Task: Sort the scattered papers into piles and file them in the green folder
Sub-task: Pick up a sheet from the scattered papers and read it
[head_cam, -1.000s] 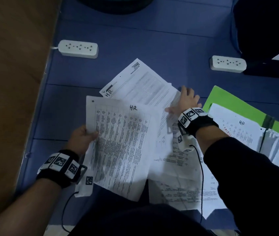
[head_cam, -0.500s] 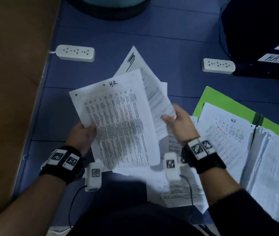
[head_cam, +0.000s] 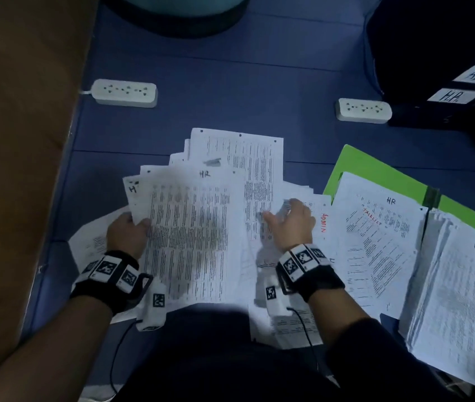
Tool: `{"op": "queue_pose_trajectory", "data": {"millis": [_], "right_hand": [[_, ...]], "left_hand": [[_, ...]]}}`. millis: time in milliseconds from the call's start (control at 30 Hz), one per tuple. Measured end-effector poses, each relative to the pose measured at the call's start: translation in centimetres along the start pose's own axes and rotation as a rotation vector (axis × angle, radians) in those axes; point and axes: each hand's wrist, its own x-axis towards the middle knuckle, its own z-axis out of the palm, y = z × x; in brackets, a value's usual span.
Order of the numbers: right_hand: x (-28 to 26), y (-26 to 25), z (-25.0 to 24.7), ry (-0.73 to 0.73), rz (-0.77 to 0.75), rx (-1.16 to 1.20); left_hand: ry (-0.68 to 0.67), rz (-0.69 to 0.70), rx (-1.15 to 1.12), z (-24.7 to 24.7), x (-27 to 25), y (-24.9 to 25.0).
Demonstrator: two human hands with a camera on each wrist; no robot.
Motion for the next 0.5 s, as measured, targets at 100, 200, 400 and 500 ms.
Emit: {"op": "queue_pose_trajectory", "data": {"millis": [100, 200, 400, 500], "right_hand": [[0.6, -1.3, 1.3, -0.006, 0.065, -0.226], [1.1, -1.8, 1.9, -0.045, 0.099, -0.134], [0.2, -0.8, -1.0, -0.284, -0.093, 0.546], [-1.0, -0.4, -2.0, -0.393, -0.17, 0.699]], "left_hand": [[-0.039, 0.045, -0.006, 0.1, -0.6, 0.0], [-0.029, 0.043, -0.084, 0.3, -0.6, 0.2], [-0.242, -0.083, -0.601, 0.0, -0.2, 0.5], [-0.336, -0.091, -0.725, 0.2, -0.7, 1.1]]}}
